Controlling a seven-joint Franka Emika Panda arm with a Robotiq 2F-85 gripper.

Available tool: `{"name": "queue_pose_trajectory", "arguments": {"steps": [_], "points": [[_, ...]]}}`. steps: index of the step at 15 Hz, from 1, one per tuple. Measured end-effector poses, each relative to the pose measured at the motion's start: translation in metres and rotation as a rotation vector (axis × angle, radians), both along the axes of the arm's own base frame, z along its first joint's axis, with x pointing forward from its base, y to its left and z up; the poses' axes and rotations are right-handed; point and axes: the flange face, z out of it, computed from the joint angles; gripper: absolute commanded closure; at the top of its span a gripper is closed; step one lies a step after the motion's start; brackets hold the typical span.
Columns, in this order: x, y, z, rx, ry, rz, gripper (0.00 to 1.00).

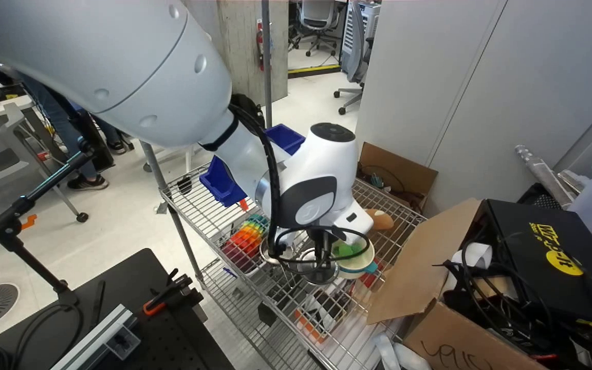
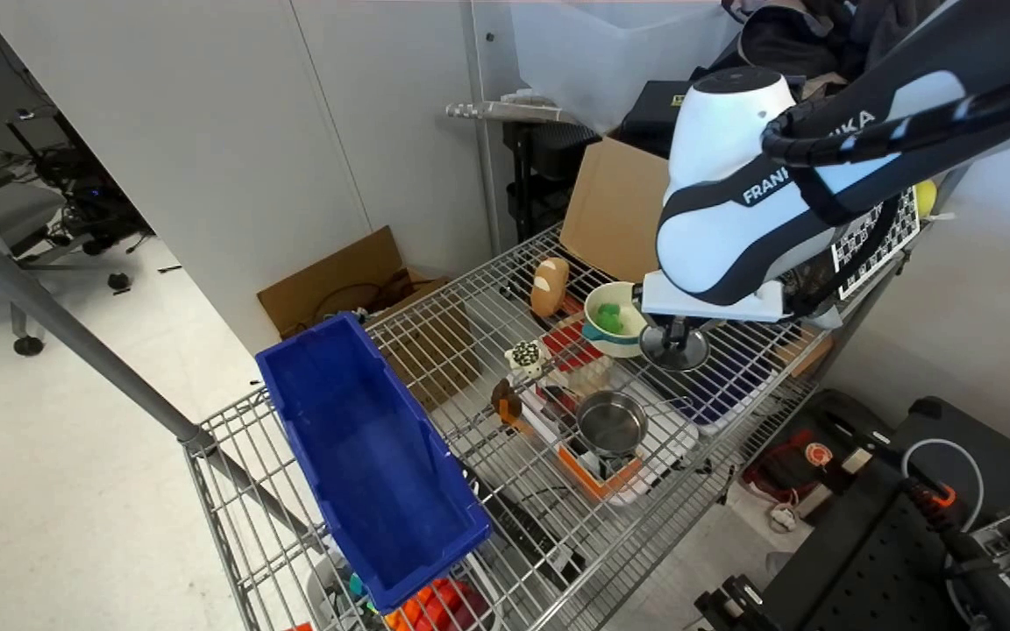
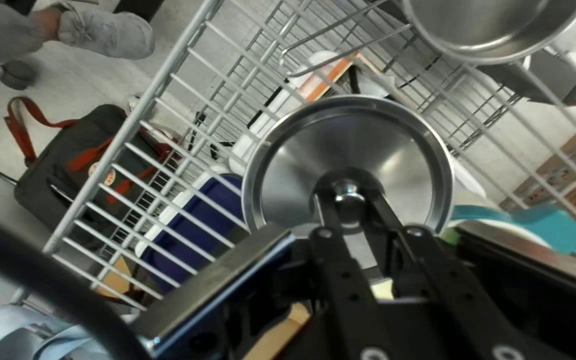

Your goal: Pick up the lid from the pot and put it on the tray

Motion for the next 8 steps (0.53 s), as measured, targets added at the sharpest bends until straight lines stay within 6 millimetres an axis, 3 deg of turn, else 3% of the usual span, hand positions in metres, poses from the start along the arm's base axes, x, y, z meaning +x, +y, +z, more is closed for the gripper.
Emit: {"name": "queue_pose_trajectory", "arguments": {"steps": [4,8], "points": [[-0.016,-0.049,-0.027,-0.027,0.079,-0.121,0.95],[-0.029,-0.072,-0.061,-0.042,0.135,-0.160,0.95]]}}
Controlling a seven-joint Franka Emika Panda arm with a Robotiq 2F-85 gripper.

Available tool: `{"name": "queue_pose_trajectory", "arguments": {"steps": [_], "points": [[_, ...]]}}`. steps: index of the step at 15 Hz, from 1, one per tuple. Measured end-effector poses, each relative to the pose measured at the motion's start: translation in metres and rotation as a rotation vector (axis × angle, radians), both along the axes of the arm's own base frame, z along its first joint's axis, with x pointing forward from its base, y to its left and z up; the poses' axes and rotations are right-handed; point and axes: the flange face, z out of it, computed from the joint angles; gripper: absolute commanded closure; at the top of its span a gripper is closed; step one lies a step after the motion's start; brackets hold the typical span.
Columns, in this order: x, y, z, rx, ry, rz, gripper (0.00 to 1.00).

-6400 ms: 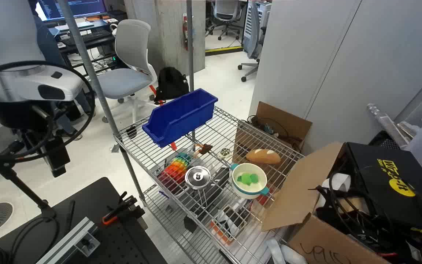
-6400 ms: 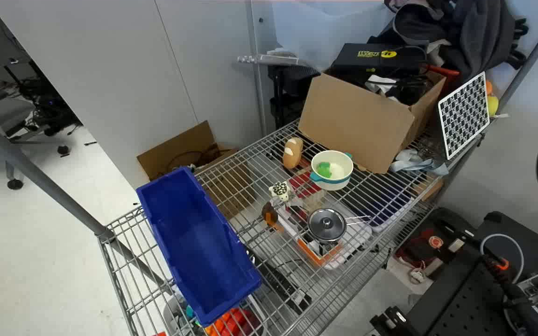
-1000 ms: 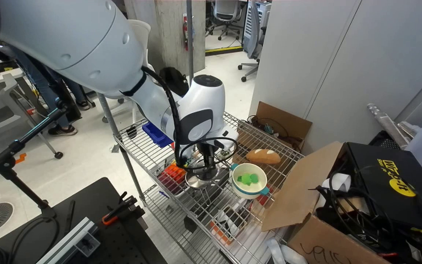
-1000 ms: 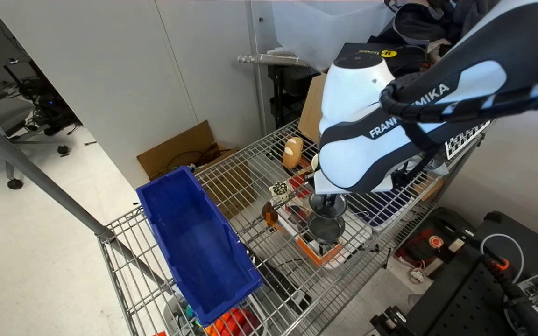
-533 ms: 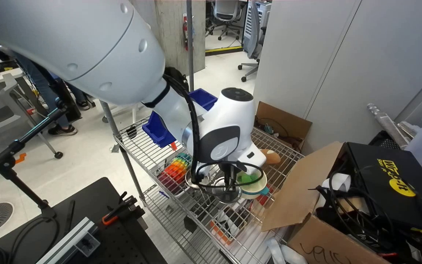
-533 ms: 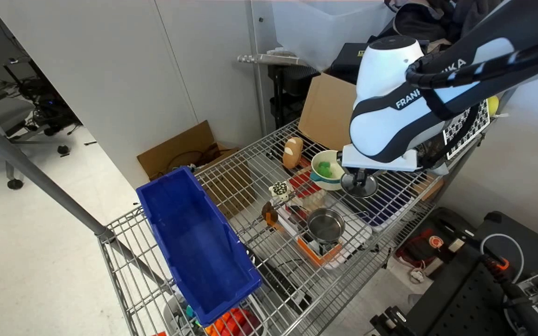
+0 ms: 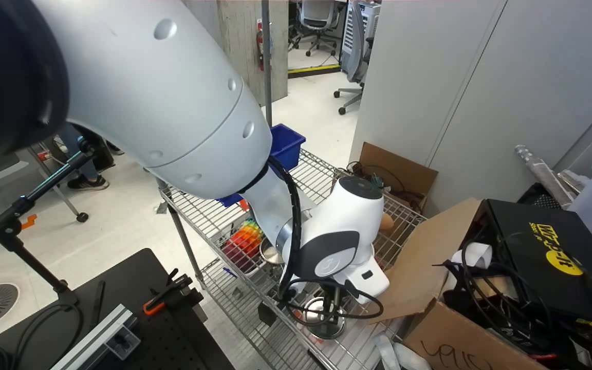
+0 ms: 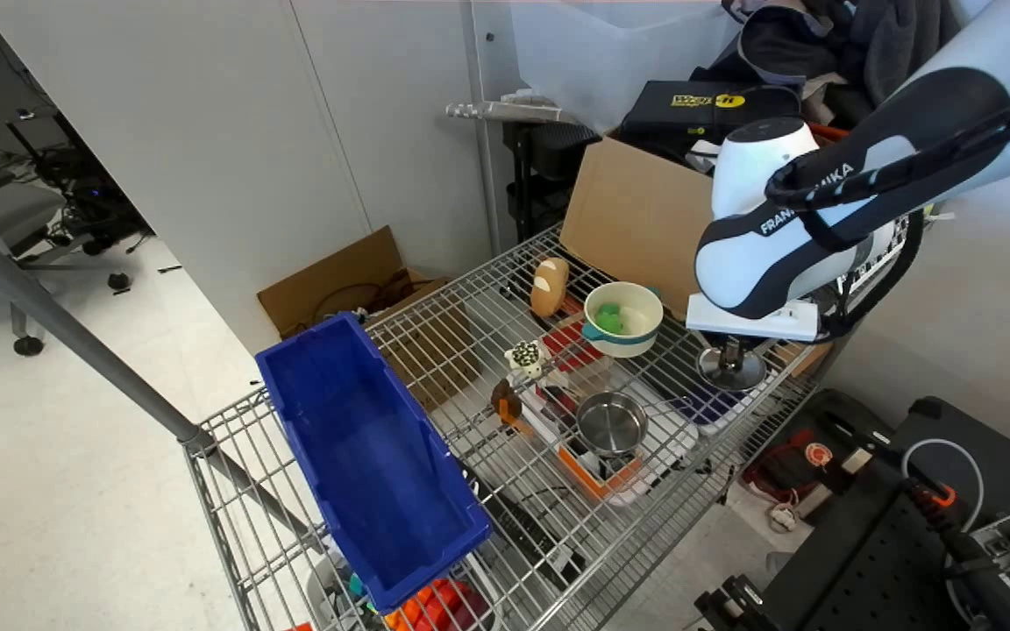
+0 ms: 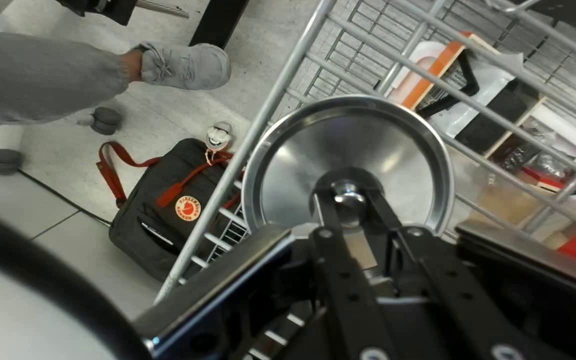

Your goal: Pick up the lid from the pot and put it on the tray

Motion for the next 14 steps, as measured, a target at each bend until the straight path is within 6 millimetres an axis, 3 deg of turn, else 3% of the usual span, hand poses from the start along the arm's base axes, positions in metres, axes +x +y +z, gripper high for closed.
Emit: {"name": "queue_pose_trajectory", "arguments": {"steps": [1,2,5,8,10,11,13,14], "points": [[-0.001,-0.001,-0.006,-0.002,0.008,-0.001,0.55],[-0.002,-0.002,-0.010,-0.003,0.014,-0.001,0.54],[-0.001,0.001,-0.013,-0.004,0.016,0.009,0.34],[0.003,0.012,-0.001,-0.003,0.001,0.042,0.12],[0.001,0.027,0.017,0.020,-0.013,0.079,0.01],[-0.002,0.037,0.029,0.046,-0.019,0.110,0.15],[-0.013,0.059,0.058,0.113,-0.020,0.167,0.01],[-0.017,0.064,0.068,0.128,-0.022,0.180,0.00]]}}
